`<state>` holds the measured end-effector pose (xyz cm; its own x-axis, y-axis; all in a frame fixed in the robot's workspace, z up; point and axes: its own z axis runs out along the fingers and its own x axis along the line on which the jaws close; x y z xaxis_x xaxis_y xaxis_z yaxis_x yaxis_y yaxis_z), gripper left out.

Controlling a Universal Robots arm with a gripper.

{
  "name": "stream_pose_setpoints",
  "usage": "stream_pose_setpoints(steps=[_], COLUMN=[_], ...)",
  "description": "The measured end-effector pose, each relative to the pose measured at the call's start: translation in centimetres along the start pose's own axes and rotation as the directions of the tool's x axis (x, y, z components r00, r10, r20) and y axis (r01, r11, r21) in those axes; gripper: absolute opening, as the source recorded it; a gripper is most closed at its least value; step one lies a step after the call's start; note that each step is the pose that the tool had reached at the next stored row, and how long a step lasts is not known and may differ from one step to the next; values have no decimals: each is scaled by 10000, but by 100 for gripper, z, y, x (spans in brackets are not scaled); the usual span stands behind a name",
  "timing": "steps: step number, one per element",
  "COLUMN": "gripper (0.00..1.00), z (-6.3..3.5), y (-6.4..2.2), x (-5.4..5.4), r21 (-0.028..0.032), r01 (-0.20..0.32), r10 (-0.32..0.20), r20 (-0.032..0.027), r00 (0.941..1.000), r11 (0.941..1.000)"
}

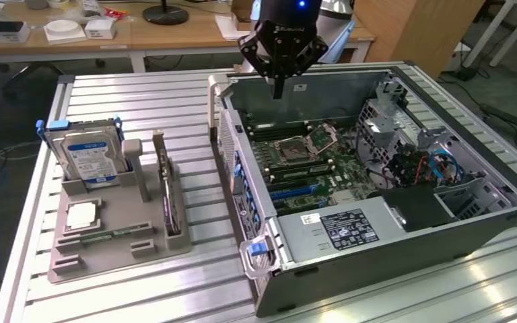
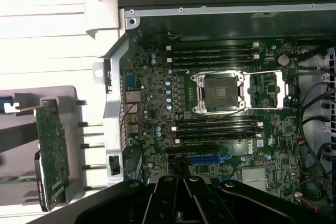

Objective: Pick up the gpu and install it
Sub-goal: 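Reach for the gpu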

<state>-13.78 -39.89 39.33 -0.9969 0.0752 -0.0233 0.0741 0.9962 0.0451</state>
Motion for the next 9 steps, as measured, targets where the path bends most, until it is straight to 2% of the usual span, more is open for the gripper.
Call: stream_pose_setpoints(steps=[9], gripper=[10], z=[-3], y=[-8], x=[103], r21=[0], r01=[-1], r10=[1], r20=[0], r00=[10000], r11=[10000])
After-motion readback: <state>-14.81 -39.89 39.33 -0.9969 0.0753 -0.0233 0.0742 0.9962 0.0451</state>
